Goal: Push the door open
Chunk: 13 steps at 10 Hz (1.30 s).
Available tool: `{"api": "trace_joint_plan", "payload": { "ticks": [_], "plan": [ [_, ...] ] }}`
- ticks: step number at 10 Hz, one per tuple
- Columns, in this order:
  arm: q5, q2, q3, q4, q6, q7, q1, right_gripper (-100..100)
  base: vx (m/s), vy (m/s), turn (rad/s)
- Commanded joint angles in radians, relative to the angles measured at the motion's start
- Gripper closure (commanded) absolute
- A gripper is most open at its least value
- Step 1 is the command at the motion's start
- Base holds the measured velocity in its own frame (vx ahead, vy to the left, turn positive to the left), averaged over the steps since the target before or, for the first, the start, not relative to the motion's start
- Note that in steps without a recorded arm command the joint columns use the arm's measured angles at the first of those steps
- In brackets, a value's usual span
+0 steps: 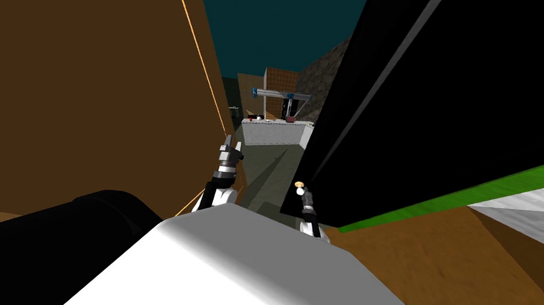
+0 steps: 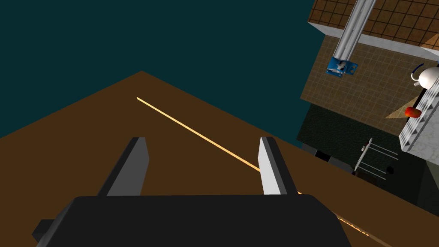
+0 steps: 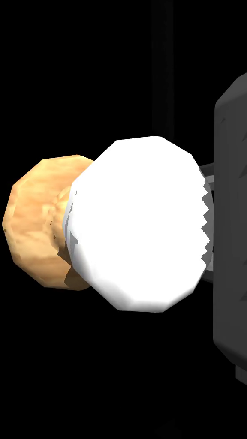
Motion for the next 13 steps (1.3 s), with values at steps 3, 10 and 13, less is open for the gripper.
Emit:
{"api": "trace_joint_plan", "payload": {
  "ticks": [3,10,13],
  "plan": [
    [-0.027,0.004,0.011,0.008,-0.004,-0.088,-0.006,-100,0.045,0.003,-0.021],
    [-0.083,0.016,0.030,-0.020,0.000,-0.259,0.008,-100,-0.050,-0.023,0.040],
    [-0.109,0.022,0.040,-0.034,0.002,-0.335,0.015,-100,-0.040,-0.022,0.041]
  ]
}}
